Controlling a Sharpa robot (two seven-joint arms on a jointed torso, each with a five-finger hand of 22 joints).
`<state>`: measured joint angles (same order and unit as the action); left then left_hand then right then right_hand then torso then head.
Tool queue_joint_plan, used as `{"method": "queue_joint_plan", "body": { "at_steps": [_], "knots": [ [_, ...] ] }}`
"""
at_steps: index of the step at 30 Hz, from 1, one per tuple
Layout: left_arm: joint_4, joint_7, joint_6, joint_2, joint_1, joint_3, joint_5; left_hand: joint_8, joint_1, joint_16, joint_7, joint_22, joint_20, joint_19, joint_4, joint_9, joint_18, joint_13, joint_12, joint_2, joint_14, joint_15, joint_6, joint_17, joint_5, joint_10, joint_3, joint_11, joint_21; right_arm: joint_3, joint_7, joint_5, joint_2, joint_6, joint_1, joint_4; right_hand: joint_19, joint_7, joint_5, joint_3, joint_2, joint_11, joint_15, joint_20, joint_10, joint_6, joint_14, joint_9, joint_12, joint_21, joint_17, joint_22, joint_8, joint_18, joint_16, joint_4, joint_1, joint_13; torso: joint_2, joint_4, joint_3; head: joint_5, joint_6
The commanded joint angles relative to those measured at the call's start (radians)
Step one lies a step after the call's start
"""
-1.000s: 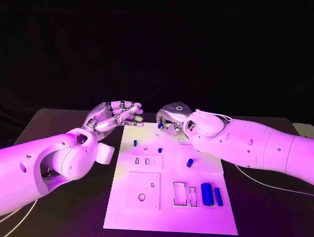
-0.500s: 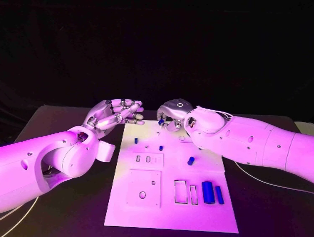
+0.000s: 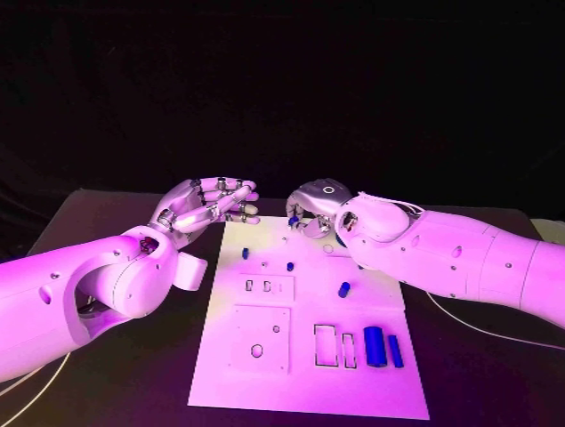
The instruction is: Assemble the parts on the task board
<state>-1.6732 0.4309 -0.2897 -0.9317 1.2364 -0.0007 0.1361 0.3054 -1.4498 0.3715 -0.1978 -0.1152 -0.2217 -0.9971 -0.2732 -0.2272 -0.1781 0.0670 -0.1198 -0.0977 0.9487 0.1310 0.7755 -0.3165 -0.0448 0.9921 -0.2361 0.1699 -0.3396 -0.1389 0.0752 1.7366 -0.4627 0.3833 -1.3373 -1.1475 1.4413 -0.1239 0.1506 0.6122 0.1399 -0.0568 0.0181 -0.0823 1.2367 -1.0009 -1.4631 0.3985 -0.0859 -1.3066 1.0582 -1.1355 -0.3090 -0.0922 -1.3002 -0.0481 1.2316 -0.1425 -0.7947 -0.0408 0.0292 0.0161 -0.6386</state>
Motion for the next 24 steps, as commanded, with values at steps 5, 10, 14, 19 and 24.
{"method": "queue_joint_plan", "body": {
  "at_steps": [5,10,14,19,24],
  "knots": [
    [0.002,0.004,0.018,0.001,0.002,0.001,-0.003,-0.006,0.006,-0.007,-0.027,0.001,-0.004,-0.003,-0.006,0.002,-0.004,-0.001,0.006,0.000,-0.006,-0.001,-0.006,-0.001,-0.005,-0.002,0.000,0.007,0.005,-0.003,-0.006,0.007,-0.005,-0.001,0.005,-0.012,-0.001,-0.003,0.001,0.001,0.001,-0.006,0.003,0.005,-0.003,-0.005,-0.024,-0.001,0.001,0.000,-0.001,0.000,-0.003,0.010,-0.002,0.006,-0.013,0.001,-0.001,0.0002,0.0000,-0.001,0.002],
    [0.003,0.003,0.019,0.001,0.002,0.001,-0.003,-0.006,0.006,-0.007,-0.027,0.001,-0.004,-0.003,-0.006,0.002,-0.004,-0.001,0.006,0.000,-0.006,-0.001,-0.006,-0.001,-0.005,-0.002,0.000,0.007,0.005,-0.003,-0.007,0.007,-0.005,-0.001,0.005,-0.015,-0.001,-0.003,0.001,0.000,0.003,-0.007,0.003,0.005,-0.003,-0.005,-0.024,0.000,0.001,0.001,0.000,0.001,-0.003,0.010,-0.002,0.007,-0.014,0.000,-0.001,-0.0001,0.0001,-0.001,0.002],
    [0.003,0.003,0.019,0.001,0.002,0.001,-0.003,-0.007,0.006,-0.008,-0.027,0.002,-0.004,-0.003,-0.006,0.002,-0.004,-0.001,0.009,0.001,-0.006,-0.001,-0.006,-0.003,-0.005,-0.002,0.000,0.007,0.006,-0.003,-0.009,0.006,-0.005,0.000,0.006,-0.017,-0.001,-0.003,0.001,0.000,0.003,-0.007,0.003,0.005,-0.003,-0.005,-0.024,0.000,0.001,0.001,0.000,0.001,-0.003,0.010,-0.002,0.007,-0.014,0.000,-0.001,-0.0009,0.0007,0.000,0.001],
    [0.004,0.002,0.020,0.001,0.002,0.001,-0.003,-0.007,0.006,-0.008,-0.027,0.002,-0.004,-0.003,-0.006,0.002,-0.004,-0.001,0.009,0.001,-0.006,-0.001,-0.006,-0.003,-0.005,-0.002,0.000,0.007,0.006,-0.003,-0.010,0.005,-0.004,-0.001,0.006,-0.017,-0.001,-0.003,0.001,0.000,0.003,-0.007,0.003,0.005,-0.003,-0.004,-0.024,0.000,0.002,0.001,-0.001,0.001,-0.003,0.010,-0.002,0.008,-0.015,0.000,-0.001,-0.0002,0.0009,-0.001,0.002],
    [0.005,0.002,0.021,0.003,0.002,0.001,-0.003,-0.007,0.006,-0.008,-0.027,0.002,-0.004,-0.003,-0.006,0.002,-0.004,-0.001,0.009,0.001,-0.006,-0.001,-0.006,-0.003,-0.005,-0.002,0.000,0.007,0.006,-0.003,-0.009,0.004,0.001,-0.008,0.006,-0.012,-0.002,-0.004,0.001,-0.001,0.006,-0.007,0.002,0.005,-0.005,-0.001,-0.024,0.002,0.004,0.001,-0.001,0.000,-0.001,0.010,-0.003,0.010,-0.019,0.000,-0.001,-0.0007,0.0017,0.001,0.002]
  ]
}}
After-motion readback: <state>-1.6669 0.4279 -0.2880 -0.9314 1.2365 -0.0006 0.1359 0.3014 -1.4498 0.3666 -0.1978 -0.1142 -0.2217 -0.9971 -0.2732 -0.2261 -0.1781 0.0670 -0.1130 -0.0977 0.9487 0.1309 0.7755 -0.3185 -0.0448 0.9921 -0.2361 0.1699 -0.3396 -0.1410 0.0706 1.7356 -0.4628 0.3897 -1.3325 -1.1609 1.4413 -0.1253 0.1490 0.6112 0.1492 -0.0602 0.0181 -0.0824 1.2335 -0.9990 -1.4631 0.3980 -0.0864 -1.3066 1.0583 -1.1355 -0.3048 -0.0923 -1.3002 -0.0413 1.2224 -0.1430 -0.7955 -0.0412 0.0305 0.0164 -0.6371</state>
